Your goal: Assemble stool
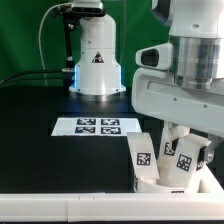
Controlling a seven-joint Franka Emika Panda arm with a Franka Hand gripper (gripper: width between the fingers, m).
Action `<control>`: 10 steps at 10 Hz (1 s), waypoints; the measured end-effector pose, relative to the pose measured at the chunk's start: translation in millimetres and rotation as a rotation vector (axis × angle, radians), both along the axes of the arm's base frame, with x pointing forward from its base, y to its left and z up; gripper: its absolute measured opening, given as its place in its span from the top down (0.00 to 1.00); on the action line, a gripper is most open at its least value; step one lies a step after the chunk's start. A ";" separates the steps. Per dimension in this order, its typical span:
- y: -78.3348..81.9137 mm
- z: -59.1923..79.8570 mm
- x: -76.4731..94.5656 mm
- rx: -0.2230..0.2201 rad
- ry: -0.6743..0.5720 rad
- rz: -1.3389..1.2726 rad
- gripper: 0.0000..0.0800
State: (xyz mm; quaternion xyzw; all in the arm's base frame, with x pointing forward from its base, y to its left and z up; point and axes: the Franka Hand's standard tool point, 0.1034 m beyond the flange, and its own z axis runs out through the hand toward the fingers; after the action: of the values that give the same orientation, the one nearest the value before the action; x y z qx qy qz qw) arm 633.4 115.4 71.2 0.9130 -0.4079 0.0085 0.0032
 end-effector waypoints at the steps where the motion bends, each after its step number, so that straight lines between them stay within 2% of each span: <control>1: 2.3 -0.7 -0.8 0.000 0.001 -0.025 0.58; 3: 1.8 -1.3 -0.9 0.012 0.000 -0.209 0.58; 7: 7.9 -3.5 2.0 0.095 -0.055 -0.930 0.58; 8: 5.3 -3.6 3.4 0.114 -0.064 -1.021 0.58; 10: 5.6 -4.1 3.2 0.119 -0.061 -1.106 0.57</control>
Offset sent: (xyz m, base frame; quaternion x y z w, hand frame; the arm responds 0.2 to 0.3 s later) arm -0.0008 -0.0100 0.0093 0.0313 -0.0010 0.3999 0.9160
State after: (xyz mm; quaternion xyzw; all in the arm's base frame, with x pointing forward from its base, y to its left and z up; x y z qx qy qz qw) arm 636.6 121.1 67.1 0.5607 -0.8260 0.0087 -0.0563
